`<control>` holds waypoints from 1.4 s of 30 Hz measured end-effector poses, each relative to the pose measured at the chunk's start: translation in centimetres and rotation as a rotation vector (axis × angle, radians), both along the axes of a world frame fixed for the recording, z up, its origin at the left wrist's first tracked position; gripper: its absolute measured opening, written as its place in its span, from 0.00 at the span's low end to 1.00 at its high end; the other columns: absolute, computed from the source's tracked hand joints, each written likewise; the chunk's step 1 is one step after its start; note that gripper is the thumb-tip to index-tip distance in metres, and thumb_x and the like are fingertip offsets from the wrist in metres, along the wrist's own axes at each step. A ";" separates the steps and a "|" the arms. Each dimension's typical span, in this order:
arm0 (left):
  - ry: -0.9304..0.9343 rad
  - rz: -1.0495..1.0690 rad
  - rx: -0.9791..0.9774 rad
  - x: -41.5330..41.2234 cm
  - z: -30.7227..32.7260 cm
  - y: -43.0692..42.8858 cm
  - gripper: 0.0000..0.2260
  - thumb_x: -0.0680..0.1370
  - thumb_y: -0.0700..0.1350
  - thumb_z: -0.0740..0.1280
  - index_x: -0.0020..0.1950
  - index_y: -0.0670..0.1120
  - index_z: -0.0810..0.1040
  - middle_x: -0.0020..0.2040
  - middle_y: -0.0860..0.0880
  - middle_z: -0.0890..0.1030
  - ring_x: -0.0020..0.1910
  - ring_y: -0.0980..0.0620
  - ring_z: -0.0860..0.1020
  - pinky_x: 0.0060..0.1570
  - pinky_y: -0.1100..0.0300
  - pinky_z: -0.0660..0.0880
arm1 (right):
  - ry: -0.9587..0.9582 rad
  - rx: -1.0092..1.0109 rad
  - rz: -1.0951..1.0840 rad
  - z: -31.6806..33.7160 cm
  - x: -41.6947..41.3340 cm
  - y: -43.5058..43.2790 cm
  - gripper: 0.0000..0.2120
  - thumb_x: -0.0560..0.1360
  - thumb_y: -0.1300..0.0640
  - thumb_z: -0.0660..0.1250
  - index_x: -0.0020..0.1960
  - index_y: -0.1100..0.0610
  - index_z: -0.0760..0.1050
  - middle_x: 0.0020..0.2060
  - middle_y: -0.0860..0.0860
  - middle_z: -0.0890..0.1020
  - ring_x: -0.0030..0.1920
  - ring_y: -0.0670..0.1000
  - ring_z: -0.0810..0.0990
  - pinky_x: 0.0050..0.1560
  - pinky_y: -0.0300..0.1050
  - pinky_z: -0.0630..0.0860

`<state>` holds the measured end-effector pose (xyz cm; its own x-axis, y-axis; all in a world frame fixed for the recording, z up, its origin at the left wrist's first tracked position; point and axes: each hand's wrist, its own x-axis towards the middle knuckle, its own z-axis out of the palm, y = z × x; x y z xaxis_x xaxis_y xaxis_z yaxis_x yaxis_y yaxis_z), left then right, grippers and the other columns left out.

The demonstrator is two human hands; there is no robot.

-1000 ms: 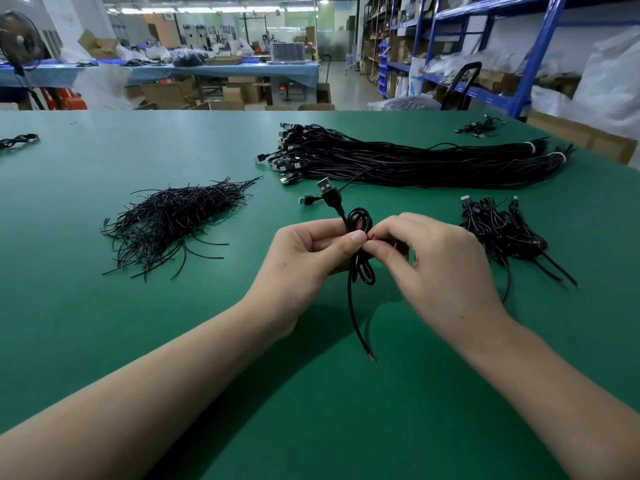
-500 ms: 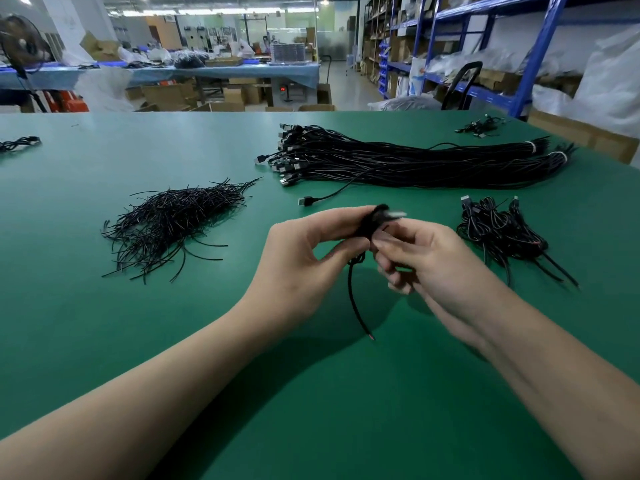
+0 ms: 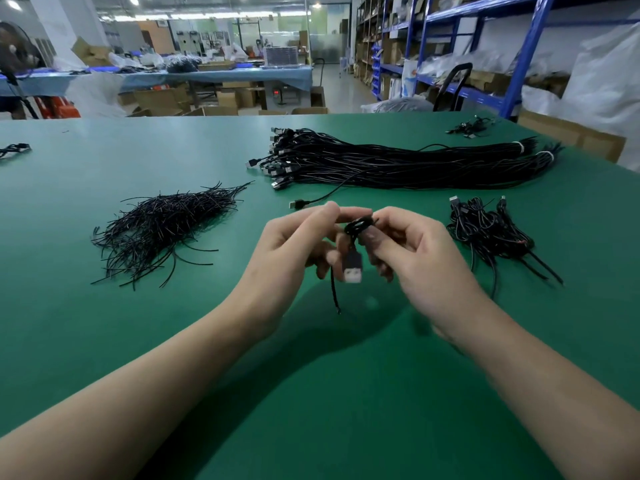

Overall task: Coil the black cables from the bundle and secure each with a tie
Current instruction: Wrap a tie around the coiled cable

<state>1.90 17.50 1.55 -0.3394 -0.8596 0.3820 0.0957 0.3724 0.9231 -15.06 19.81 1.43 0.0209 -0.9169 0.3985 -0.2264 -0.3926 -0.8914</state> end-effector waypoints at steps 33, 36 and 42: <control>-0.426 0.411 -0.912 1.1 -0.1 -0.8 0.09 0.75 0.45 0.75 0.55 0.47 0.87 0.41 0.49 0.77 0.39 0.51 0.75 0.41 0.62 0.71 | -0.440 0.448 0.379 0.2 -0.8 0.2 0.05 0.70 0.58 0.68 0.43 0.60 0.76 0.28 0.50 0.70 0.29 0.46 0.63 0.30 0.39 0.57; -0.340 0.303 -0.587 0.9 -0.3 -0.5 0.06 0.78 0.46 0.73 0.54 0.49 0.86 0.38 0.52 0.81 0.36 0.57 0.78 0.39 0.65 0.72 | -0.325 0.349 0.246 0.2 -0.5 0.0 0.03 0.78 0.62 0.67 0.45 0.61 0.76 0.29 0.50 0.71 0.29 0.45 0.67 0.28 0.36 0.61; -0.183 0.133 0.217 0.6 -0.1 -0.4 0.21 0.79 0.63 0.65 0.39 0.48 0.82 0.38 0.45 0.85 0.36 0.46 0.85 0.31 0.59 0.73 | 0.440 -0.268 -0.179 -0.2 -0.2 0.3 0.06 0.79 0.62 0.68 0.43 0.56 0.78 0.33 0.48 0.78 0.33 0.45 0.72 0.35 0.40 0.67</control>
<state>2.49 17.14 1.49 -0.2649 -0.9559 0.1272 -0.1156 0.1624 0.9799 -15.24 20.16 1.23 0.0914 -0.7889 0.6077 -0.6400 -0.5141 -0.5711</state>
